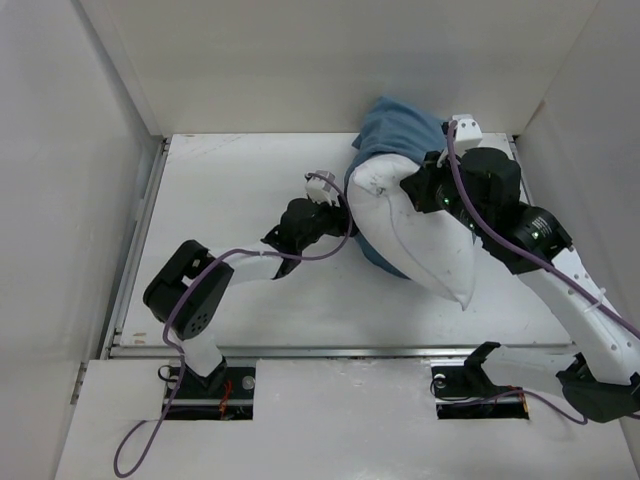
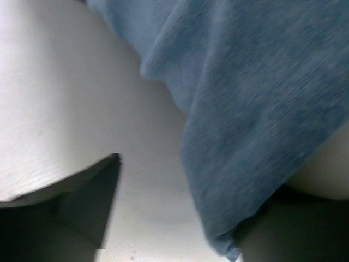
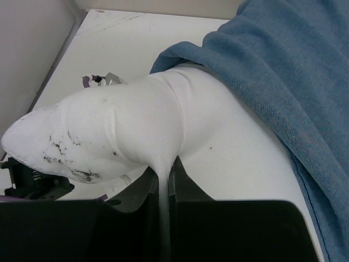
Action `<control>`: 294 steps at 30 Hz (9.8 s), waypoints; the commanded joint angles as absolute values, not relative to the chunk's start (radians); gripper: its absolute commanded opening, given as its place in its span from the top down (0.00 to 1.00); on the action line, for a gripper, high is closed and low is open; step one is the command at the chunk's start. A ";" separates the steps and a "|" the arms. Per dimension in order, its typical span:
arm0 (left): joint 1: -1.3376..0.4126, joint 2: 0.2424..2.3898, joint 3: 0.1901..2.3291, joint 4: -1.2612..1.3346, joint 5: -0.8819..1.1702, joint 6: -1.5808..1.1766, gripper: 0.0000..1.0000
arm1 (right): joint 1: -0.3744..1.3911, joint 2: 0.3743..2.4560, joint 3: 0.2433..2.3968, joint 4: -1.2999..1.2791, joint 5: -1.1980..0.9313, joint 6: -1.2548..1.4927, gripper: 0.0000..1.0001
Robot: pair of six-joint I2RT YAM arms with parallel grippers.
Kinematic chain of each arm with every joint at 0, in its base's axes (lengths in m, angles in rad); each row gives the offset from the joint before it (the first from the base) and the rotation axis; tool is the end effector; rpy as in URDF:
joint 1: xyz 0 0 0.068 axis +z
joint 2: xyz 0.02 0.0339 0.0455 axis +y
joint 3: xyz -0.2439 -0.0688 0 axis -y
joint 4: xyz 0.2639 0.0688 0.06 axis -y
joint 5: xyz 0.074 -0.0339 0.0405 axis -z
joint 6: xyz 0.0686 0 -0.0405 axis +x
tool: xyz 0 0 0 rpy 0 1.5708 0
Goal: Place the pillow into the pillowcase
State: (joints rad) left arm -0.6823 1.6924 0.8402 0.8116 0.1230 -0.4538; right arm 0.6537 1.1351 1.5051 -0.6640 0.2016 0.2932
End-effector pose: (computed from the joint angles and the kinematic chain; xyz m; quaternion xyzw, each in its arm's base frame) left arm 0.3133 -0.2654 0.1907 0.1244 0.7104 -0.4093 0.5589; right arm 0.2279 0.1573 0.4451 -0.0842 0.7968 0.1984 0.5645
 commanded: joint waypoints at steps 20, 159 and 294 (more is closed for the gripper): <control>-0.690 1.097 0.670 0.776 0.061 -0.500 1.00 | 0.787 1.245 1.175 -0.444 0.478 0.273 1.00; -0.956 0.859 0.954 -0.076 0.538 -0.636 1.00 | 0.989 1.793 1.144 1.187 0.988 0.712 1.00; -1.247 1.517 1.939 -0.845 -0.704 -0.549 0.00 | 0.758 1.011 0.419 0.848 0.584 0.689 1.00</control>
State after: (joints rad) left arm -1.2438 1.5845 1.9755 -0.7555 -0.5331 -0.4313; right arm 0.7647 1.0538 0.3786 0.8448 0.4606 0.7456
